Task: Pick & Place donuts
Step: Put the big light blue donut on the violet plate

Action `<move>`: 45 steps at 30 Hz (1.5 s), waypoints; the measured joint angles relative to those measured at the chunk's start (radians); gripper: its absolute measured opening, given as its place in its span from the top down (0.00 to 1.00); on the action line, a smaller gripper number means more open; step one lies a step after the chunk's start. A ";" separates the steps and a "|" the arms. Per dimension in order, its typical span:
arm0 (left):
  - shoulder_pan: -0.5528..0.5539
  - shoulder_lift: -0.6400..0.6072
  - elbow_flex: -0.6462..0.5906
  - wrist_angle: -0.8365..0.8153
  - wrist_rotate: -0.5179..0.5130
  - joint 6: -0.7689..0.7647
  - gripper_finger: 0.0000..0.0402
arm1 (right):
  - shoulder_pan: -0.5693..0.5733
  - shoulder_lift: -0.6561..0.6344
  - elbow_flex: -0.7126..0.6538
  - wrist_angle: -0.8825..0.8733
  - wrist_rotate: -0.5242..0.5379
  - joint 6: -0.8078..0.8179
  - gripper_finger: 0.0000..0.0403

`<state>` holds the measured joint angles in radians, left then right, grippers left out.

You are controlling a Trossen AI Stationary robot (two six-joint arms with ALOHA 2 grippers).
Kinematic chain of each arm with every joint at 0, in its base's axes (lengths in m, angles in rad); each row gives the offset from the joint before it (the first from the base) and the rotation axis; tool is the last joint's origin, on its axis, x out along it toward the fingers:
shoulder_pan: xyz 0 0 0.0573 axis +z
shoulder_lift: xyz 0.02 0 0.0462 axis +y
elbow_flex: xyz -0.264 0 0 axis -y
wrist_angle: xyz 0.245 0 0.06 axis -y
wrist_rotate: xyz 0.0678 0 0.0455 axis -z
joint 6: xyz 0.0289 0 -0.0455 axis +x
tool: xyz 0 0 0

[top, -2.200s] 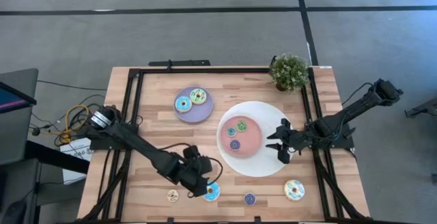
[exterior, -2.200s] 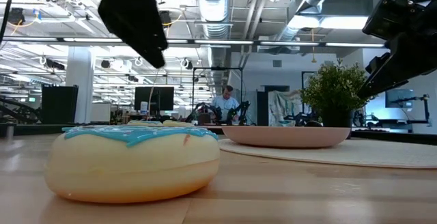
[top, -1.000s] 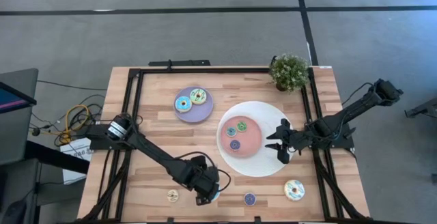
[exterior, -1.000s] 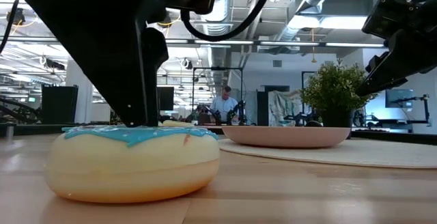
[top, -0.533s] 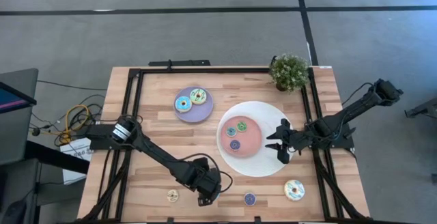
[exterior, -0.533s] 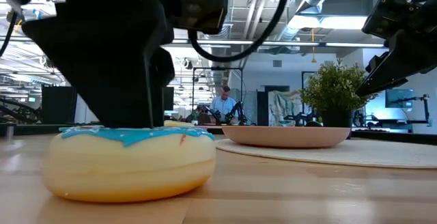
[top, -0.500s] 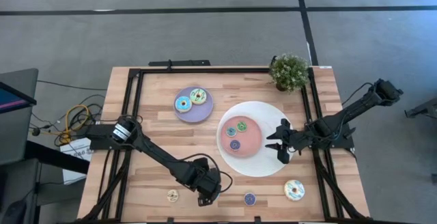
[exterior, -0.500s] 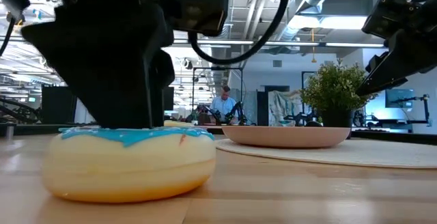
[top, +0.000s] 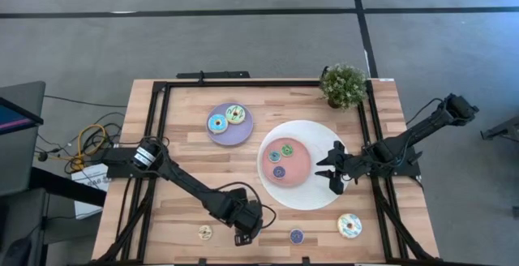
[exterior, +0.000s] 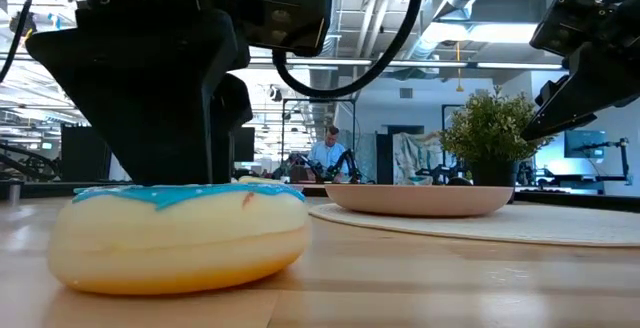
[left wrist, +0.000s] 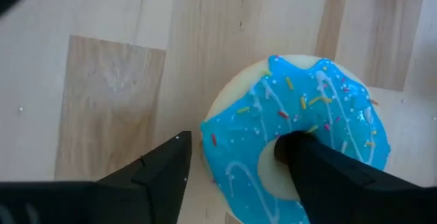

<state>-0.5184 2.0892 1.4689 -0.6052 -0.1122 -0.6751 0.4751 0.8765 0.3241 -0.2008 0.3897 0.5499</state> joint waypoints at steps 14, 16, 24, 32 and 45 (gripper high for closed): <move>0.027 -0.025 0.000 -0.040 0.037 0.019 0.56 | 0.000 0.000 0.000 0.000 0.000 0.000 0.62; 0.033 -0.041 0.000 -0.065 0.022 0.043 0.58 | 0.000 0.000 0.000 0.000 0.000 0.000 0.62; 0.100 -0.128 0.000 -0.182 -0.078 0.155 0.59 | 0.000 0.000 0.000 0.000 0.000 0.000 0.62; 0.254 -0.221 0.000 -0.315 -0.145 0.324 0.59 | 0.000 0.000 0.000 0.000 0.002 0.000 0.62; 0.638 -0.322 -0.225 -0.164 -0.095 0.499 0.59 | 0.000 0.000 0.000 0.000 0.003 0.000 0.62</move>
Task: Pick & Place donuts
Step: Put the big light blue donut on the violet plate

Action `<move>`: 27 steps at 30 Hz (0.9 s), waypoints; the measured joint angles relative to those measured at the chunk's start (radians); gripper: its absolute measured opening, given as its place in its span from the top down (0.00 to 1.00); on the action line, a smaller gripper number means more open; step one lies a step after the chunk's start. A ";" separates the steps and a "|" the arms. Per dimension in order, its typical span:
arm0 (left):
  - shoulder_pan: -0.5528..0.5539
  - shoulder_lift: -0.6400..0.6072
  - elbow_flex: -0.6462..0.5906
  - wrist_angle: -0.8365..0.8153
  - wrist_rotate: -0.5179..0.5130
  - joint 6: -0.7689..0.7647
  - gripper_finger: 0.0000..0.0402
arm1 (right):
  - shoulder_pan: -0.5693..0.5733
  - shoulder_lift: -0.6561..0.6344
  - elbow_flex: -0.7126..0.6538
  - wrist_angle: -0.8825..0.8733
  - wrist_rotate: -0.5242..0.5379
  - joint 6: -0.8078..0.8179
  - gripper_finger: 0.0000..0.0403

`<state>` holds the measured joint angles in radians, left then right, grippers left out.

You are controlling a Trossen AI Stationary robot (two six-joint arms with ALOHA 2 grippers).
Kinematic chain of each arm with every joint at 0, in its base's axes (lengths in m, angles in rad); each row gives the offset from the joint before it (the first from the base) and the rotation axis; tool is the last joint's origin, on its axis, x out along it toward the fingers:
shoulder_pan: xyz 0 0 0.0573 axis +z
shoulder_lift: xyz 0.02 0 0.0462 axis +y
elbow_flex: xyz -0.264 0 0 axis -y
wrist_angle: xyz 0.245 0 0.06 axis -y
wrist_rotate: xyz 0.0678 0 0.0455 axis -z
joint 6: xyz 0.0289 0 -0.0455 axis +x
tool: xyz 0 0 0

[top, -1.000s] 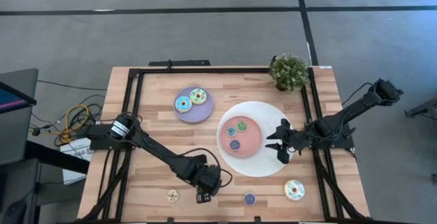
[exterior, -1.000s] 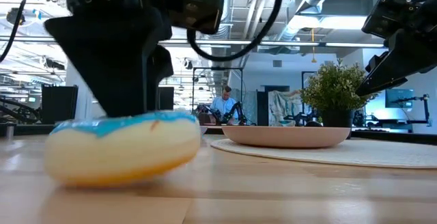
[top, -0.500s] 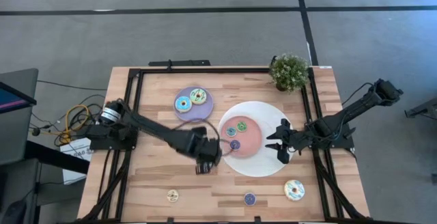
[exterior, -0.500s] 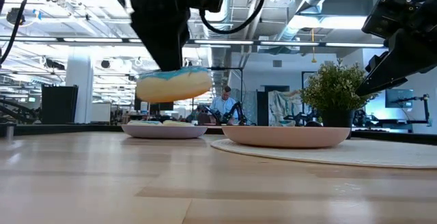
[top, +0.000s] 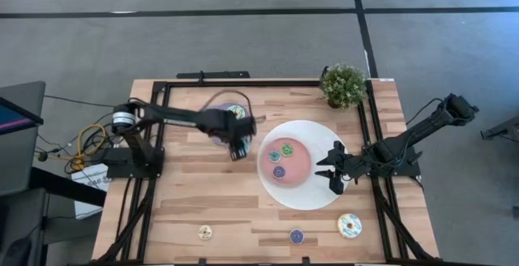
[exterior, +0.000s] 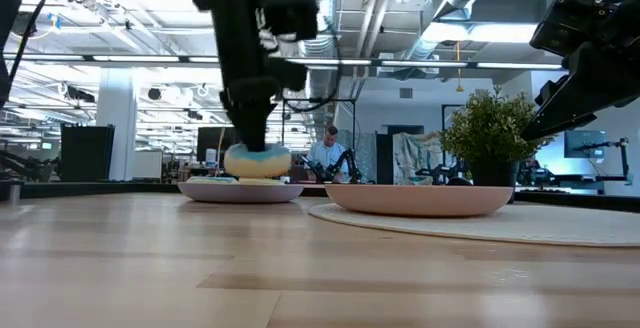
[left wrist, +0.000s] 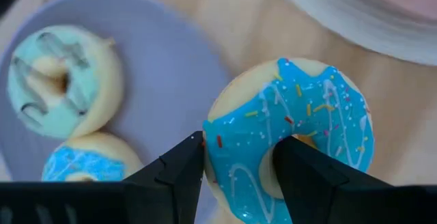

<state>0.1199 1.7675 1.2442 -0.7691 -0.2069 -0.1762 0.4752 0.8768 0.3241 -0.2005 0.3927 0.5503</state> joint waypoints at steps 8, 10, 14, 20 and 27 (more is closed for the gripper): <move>0.216 -0.090 -0.152 0.257 0.129 0.015 0.59 | 0.000 0.000 0.000 0.000 0.002 -0.005 0.62; 0.245 -0.091 -0.154 0.251 0.141 0.020 0.59 | 0.000 0.000 0.000 0.000 0.002 -0.018 0.62; 0.273 -0.082 -0.154 0.241 0.142 0.023 0.59 | 0.000 0.000 0.000 -0.001 0.002 -0.027 0.62; 0.272 -0.081 -0.154 0.213 0.125 0.019 0.59 | 0.000 0.000 0.000 -0.002 0.002 -0.029 0.62; 0.270 -0.081 -0.154 0.173 0.088 -0.022 0.59 | 0.000 0.000 0.000 -0.001 -0.001 -0.033 0.62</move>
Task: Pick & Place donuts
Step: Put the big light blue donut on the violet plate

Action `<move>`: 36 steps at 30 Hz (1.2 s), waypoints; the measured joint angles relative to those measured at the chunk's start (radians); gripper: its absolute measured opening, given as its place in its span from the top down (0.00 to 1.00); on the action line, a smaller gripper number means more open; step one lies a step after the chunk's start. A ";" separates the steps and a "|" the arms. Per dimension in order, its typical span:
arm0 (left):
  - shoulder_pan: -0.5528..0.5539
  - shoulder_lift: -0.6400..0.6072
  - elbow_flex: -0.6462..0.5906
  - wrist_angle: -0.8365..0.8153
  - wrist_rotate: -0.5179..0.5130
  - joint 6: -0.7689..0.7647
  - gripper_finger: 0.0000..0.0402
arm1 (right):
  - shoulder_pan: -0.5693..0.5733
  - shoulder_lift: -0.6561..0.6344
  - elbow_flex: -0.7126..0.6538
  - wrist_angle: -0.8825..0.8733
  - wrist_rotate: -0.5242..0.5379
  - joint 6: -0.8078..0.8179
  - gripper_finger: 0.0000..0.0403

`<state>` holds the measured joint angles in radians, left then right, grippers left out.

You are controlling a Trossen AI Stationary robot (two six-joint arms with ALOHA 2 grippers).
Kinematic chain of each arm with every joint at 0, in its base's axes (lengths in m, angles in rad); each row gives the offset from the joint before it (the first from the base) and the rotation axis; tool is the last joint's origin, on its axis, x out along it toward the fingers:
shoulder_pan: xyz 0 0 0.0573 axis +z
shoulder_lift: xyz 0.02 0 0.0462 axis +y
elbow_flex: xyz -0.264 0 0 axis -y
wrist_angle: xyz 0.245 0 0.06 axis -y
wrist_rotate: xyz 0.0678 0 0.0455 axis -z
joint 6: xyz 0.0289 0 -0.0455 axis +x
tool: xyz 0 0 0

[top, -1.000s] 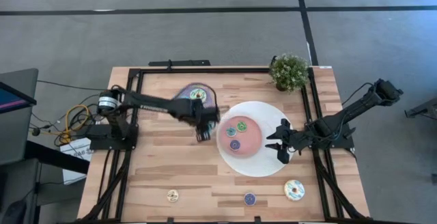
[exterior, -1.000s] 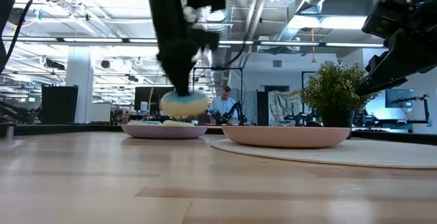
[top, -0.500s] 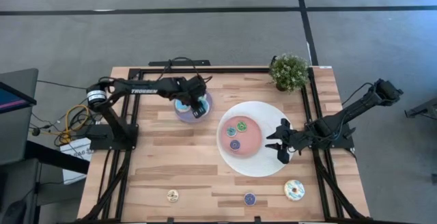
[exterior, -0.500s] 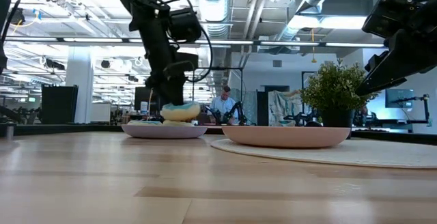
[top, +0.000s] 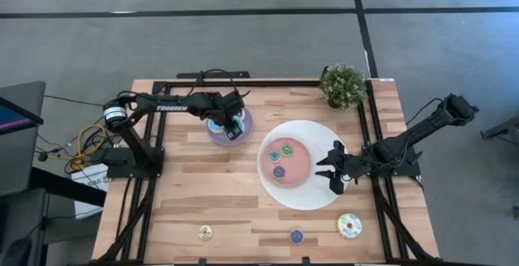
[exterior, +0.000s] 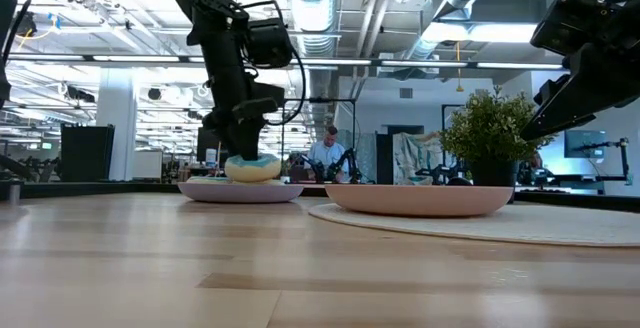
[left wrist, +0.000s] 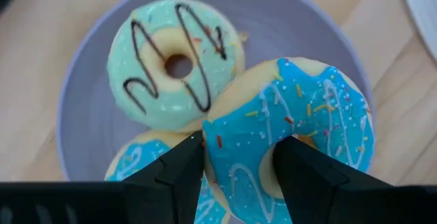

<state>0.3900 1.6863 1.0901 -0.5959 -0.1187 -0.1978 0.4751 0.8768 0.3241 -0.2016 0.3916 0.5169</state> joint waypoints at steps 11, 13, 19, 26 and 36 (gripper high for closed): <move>-0.030 0.000 0.000 0.011 -0.073 -0.025 0.59 | 0.000 0.000 0.000 0.000 0.000 -0.001 0.62; -0.036 0.000 -0.002 0.017 -0.087 -0.027 0.59 | 0.000 0.000 0.000 0.000 0.000 -0.001 0.62; -0.056 0.001 -0.061 0.062 -0.080 -0.061 0.59 | 0.000 0.000 0.000 0.000 -0.001 -0.001 0.62; -0.064 0.002 -0.069 0.094 -0.081 -0.083 0.59 | 0.000 0.000 0.000 0.000 -0.001 -0.001 0.62; -0.063 0.002 -0.069 0.113 -0.070 -0.120 0.59 | 0.000 0.000 0.000 0.000 -0.001 -0.001 0.62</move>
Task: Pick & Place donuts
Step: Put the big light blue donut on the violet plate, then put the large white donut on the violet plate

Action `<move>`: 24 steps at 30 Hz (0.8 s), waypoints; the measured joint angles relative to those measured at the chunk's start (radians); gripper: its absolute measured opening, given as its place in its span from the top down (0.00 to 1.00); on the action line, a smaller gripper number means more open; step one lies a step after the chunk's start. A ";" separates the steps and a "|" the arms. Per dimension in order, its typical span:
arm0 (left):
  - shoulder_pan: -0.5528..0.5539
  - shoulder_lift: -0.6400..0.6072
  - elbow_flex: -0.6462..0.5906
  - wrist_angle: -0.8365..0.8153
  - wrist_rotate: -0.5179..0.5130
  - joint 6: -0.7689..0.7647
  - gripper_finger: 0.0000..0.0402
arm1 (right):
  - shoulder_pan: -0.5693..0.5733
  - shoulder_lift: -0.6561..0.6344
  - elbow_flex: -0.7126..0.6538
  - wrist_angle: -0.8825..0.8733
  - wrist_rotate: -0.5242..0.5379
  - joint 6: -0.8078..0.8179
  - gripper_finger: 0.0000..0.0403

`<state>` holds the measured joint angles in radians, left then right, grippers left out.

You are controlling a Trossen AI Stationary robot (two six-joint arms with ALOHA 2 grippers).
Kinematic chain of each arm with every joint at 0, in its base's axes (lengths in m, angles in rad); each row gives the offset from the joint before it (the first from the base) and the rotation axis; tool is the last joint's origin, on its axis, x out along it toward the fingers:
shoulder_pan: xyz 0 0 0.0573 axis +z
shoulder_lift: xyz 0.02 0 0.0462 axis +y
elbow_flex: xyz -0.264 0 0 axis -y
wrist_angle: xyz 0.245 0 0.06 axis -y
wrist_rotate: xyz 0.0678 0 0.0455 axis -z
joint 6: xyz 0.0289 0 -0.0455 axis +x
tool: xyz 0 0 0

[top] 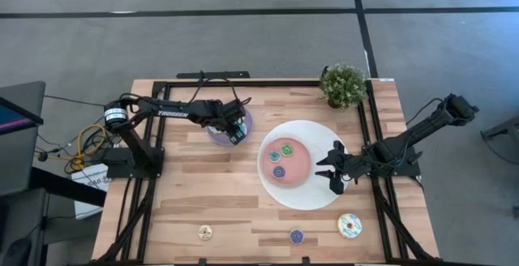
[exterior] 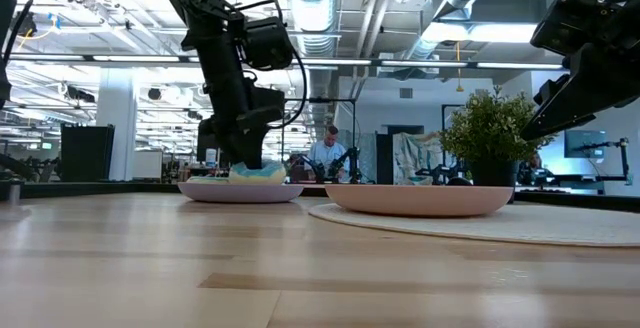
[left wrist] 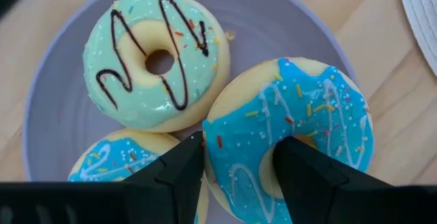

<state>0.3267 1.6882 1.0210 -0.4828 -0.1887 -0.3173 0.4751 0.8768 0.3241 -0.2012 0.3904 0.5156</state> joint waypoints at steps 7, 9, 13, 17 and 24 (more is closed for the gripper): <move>0.000 0.000 0.000 0.004 0.000 -0.002 0.55 | 0.000 0.000 0.000 0.000 0.000 0.000 0.62; 0.000 0.000 0.000 0.004 0.000 -0.002 0.53 | 0.000 0.000 0.000 0.000 0.000 0.000 0.62; 0.000 0.000 0.000 0.004 -0.001 -0.002 0.47 | 0.000 0.000 0.000 0.000 0.000 0.000 0.62; 0.000 0.000 0.000 0.003 -0.009 0.017 0.44 | 0.000 0.000 0.000 0.000 -0.001 0.000 0.62; 0.000 -0.024 0.000 -0.013 -0.010 0.024 0.43 | 0.000 0.000 0.000 0.000 -0.002 0.000 0.62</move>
<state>0.3271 1.6645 1.0210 -0.4954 -0.1986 -0.2932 0.4751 0.8768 0.3241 -0.2016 0.3887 0.5152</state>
